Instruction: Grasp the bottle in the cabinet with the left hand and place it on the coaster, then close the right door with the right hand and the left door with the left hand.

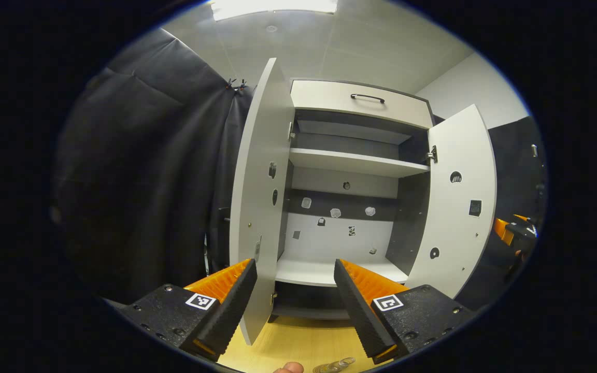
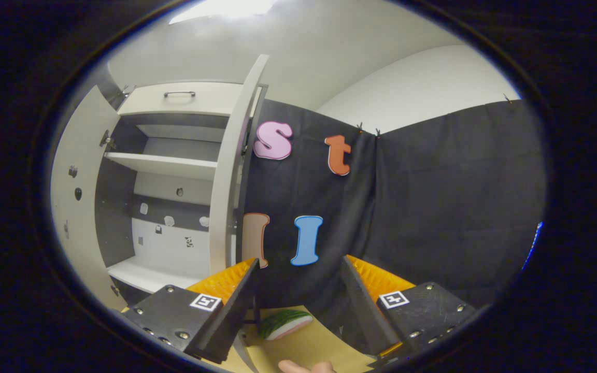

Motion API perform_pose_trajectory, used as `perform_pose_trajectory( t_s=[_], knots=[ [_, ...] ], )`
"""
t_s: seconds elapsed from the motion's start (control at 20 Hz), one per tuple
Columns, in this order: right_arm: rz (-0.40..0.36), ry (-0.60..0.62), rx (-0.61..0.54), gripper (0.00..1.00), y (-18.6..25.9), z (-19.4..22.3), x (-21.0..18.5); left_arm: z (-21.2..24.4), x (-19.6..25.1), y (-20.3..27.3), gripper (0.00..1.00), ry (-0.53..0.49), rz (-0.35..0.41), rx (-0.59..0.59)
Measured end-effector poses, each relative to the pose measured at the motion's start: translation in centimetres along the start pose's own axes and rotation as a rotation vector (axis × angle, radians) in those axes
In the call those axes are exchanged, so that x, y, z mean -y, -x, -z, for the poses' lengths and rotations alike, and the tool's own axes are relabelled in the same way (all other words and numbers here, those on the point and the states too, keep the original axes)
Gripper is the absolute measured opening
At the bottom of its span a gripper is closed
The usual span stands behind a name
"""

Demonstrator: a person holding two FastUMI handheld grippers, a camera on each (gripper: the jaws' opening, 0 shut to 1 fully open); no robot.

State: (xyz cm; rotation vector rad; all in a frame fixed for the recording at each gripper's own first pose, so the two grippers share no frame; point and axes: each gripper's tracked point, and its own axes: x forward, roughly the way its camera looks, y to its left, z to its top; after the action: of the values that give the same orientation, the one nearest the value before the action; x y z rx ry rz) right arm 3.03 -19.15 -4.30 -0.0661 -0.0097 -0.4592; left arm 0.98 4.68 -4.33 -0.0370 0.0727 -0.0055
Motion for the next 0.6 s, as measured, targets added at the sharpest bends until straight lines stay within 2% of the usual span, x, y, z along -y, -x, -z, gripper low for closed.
perform_pose_trajectory(
  t_s=[0.15, 0.45, 0.5, 0.6],
  knots=[
    [0.022, 0.01, 0.001, 0.94, -0.4, 0.1, 0.1, 0.2, -0.8, 0.3, 0.94, -0.005, -0.018, -0.002],
    [-0.045, -0.051, -0.028, 0.94, -0.4, 0.5, -1.0, 0.6, -1.6, 0.4, 0.95, 0.028, -0.028, -0.01],
    [-0.058, -0.053, -0.028, 0.96, -0.4, 0.4, -1.4, 0.7, -1.6, 0.4, 0.95, 0.034, -0.028, -0.011],
    [-0.087, -0.066, -0.031, 0.94, -0.1, 0.3, -2.4, 0.8, -1.7, 0.5, 0.95, 0.042, -0.03, -0.014]
  ],
)
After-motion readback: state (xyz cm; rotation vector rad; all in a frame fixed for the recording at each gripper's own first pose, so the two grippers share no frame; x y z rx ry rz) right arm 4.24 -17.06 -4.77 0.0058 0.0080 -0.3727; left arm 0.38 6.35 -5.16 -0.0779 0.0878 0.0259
